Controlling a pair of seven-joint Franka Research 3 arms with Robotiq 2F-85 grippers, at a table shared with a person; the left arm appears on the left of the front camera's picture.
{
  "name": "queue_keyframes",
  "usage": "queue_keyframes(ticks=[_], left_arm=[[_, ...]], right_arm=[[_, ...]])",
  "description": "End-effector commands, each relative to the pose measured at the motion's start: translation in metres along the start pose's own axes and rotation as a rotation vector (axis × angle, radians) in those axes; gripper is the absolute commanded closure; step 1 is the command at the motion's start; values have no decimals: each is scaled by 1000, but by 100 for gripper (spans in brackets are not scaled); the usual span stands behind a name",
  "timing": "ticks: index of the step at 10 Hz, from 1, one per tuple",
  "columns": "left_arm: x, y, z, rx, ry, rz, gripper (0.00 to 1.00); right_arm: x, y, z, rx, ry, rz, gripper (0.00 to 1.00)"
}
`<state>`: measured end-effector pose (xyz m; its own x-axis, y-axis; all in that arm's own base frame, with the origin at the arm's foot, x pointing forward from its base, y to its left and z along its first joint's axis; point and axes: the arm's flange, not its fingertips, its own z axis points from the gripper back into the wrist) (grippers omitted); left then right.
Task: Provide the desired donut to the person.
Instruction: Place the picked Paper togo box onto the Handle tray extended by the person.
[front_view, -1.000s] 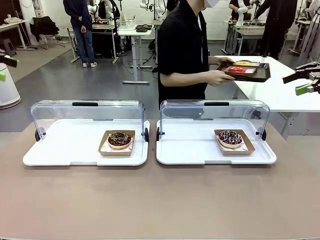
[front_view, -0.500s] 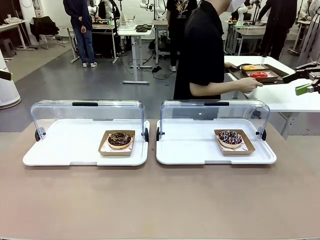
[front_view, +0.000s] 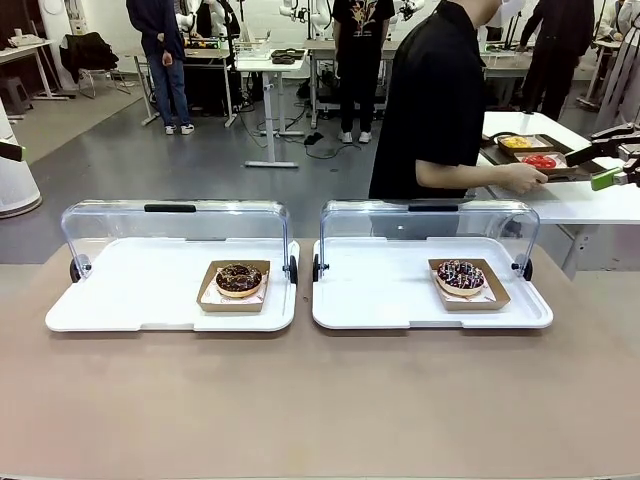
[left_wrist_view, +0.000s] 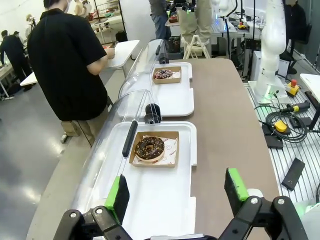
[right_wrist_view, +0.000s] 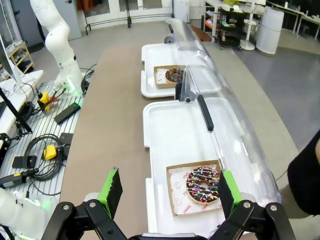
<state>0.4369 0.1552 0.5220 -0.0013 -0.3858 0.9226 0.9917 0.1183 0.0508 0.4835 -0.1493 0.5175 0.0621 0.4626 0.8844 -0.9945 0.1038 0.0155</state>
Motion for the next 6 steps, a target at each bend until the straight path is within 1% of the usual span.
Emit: queue_keyframes(ticks=[1,6], left_arm=[[2,-2,0,7,0,-6,0],[2,-2,0,7,0,-6,0]], right_arm=[[0,-1,-1,-4,3,-4,0],[0,-1,-1,-4,3,-4,0]])
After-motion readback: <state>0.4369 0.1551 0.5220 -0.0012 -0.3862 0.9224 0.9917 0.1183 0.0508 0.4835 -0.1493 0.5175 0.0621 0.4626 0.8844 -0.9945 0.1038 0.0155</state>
